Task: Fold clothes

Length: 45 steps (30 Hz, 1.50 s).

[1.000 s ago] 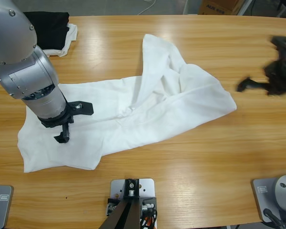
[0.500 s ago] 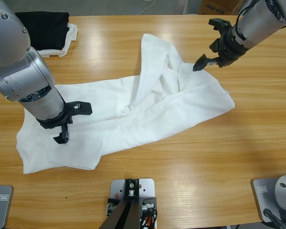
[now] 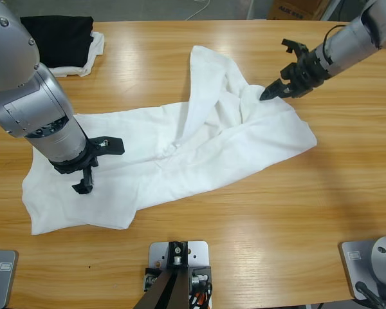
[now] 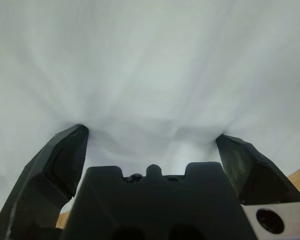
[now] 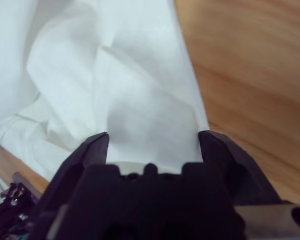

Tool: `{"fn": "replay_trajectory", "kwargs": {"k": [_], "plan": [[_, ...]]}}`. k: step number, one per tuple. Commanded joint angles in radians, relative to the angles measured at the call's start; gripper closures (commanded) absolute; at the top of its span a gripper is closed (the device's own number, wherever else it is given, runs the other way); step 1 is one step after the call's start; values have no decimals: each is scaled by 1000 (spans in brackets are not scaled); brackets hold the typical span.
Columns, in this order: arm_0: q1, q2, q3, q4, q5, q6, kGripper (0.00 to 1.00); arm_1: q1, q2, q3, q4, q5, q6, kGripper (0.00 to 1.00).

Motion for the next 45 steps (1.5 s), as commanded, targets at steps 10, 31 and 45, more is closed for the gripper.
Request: {"fn": "replay_trajectory", "kwargs": {"k": [10,31,45], "plan": [[14,104,90,-31,5,-25,50,-24,37,34,-8,53,-58,1000],[14,95,99,-52,0,-44,50,65,-112,26,284,-324,247,1000],[14,88,110,-59,0,-44,50,57,-82,38,464,-518,517,1000]]}}
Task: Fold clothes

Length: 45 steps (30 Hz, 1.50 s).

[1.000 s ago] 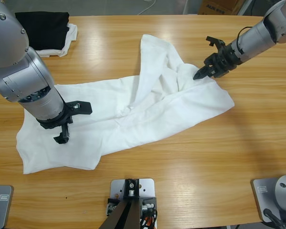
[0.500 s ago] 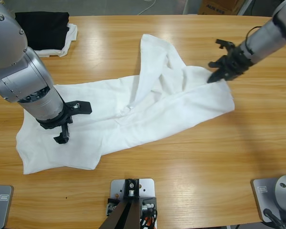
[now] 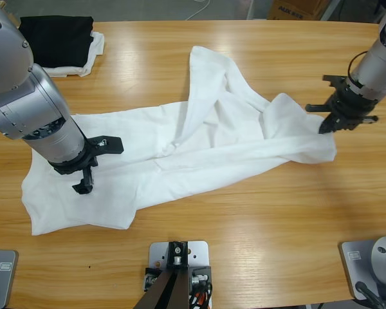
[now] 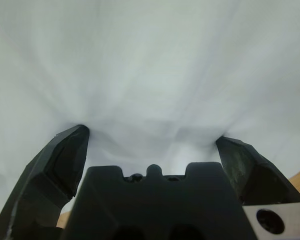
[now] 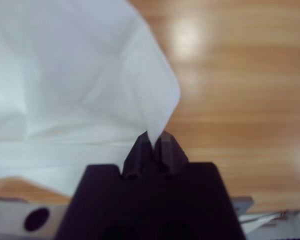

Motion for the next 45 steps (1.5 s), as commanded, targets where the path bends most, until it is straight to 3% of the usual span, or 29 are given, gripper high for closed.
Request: {"fn": "replay_trajectory", "kwargs": {"k": [1,5,9,10,11,12,14,15,18,20,23,27,31,37,42,45], "plan": [[13,102,89,-34,0,-17,50,-1,2,22,54,-92,81,1000],[13,102,93,-38,0,-17,50,-1,-33,14,80,-176,91,1000],[13,104,95,-44,0,-17,50,6,-110,-10,133,-185,140,1000],[13,104,96,-44,0,-17,50,20,-126,-16,133,-185,156,824],[13,104,97,-44,0,-17,50,30,-130,-25,134,-187,160,200],[13,103,98,-44,0,-17,50,36,-131,-37,133,-186,159,5],[13,101,101,-44,0,-17,50,56,-138,-72,94,-186,124,0],[13,100,102,-44,0,-17,50,70,-134,-93,16,-150,21,0],[13,97,102,-44,-1,-17,50,56,0,-125,-148,21,-303,8],[13,81,103,-44,-10,-26,50,-14,99,-161,-175,191,-452,60],[13,45,104,-46,-41,-33,50,-112,197,-189,-200,395,-531,115],[13,39,107,-71,-84,-36,50,-165,277,-191,-221,522,-578,133],[13,40,101,-71,-83,-40,50,-171,323,-189,-235,609,-608,133],[13,38,109,-70,-82,-38,50,-191,366,-190,-244,653,-617,151],[13,41,108,-70,-81,-37,50,-191,392,-188,-245,689,-648,386],[13,44,111,-71,-80,-36,50,-191,401,-182,-243,722,-655,451]]}}
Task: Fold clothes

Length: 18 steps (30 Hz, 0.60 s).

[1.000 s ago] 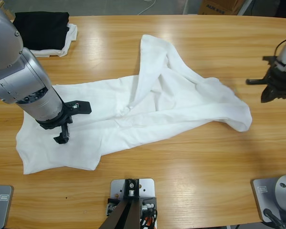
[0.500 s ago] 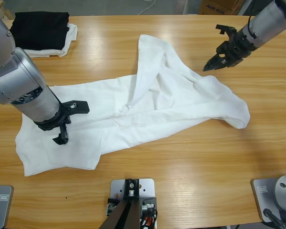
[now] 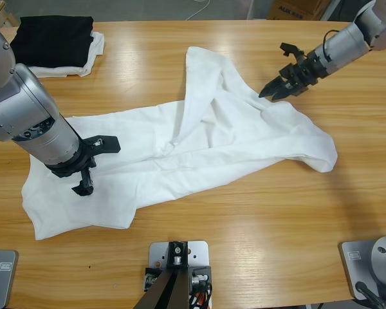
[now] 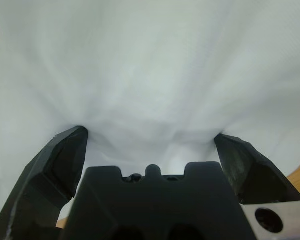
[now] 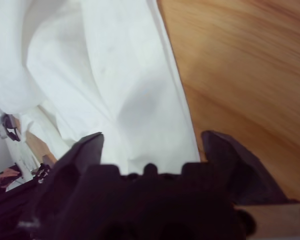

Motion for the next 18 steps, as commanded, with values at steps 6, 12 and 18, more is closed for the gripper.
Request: {"fn": "replay_trajectory", "kwargs": {"k": [6,12,18], "plan": [[-5,85,61,-23,-28,-5,50,-11,123,28,-8,112,-63,590],[-5,88,61,-25,-29,-5,50,-11,130,26,-6,112,-75,985],[-5,88,61,-26,-29,-5,50,-12,105,28,-5,80,-90,1000]]}}
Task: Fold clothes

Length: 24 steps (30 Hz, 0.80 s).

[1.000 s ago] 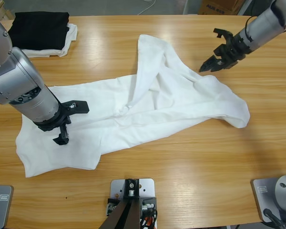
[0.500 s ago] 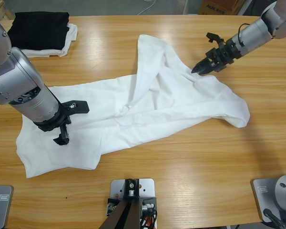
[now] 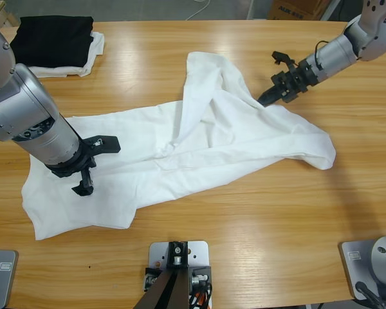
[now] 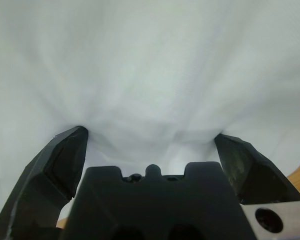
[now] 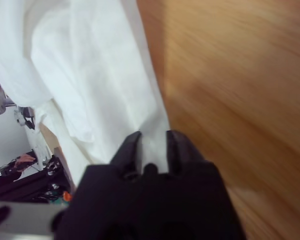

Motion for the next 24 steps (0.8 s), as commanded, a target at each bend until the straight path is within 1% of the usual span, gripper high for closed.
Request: {"fn": "replay_trajectory", "kwargs": {"k": [1,5,7,9,12,13,14,15,16,20,22,24], "plan": [[-5,88,61,-26,-28,-5,50,-11,22,22,-5,-32,-24,1000],[-5,88,61,-26,-28,-5,50,-19,-52,24,-8,-98,-27,1000],[-5,88,61,-28,-28,-5,50,-22,-94,26,-11,-158,-22,1000],[-5,88,60,-29,-29,-5,50,-24,-142,38,-25,-256,0,1000],[-5,89,60,-30,-28,-7,50,-25,-238,78,-69,-459,67,1000],[-5,89,61,-30,-28,-6,50,-26,-281,102,-101,-464,91,1000],[-5,90,60,-30,-28,-6,50,-27,-313,114,-113,-399,115,1000],[-5,91,59,-31,-28,-6,50,-21,-331,115,-109,-289,134,1000],[-5,92,59,-32,-29,-5,50,14,-347,112,-96,-215,136,1000],[-5,92,56,-32,-29,-5,50,142,-340,115,-29,-137,93,1000],[-5,92,56,-32,-29,-6,50,188,-315,136,-29,-128,69,1000],[-5,92,55,-32,-29,-6,50,209,-275,146,-31,-132,50,1000]]}}
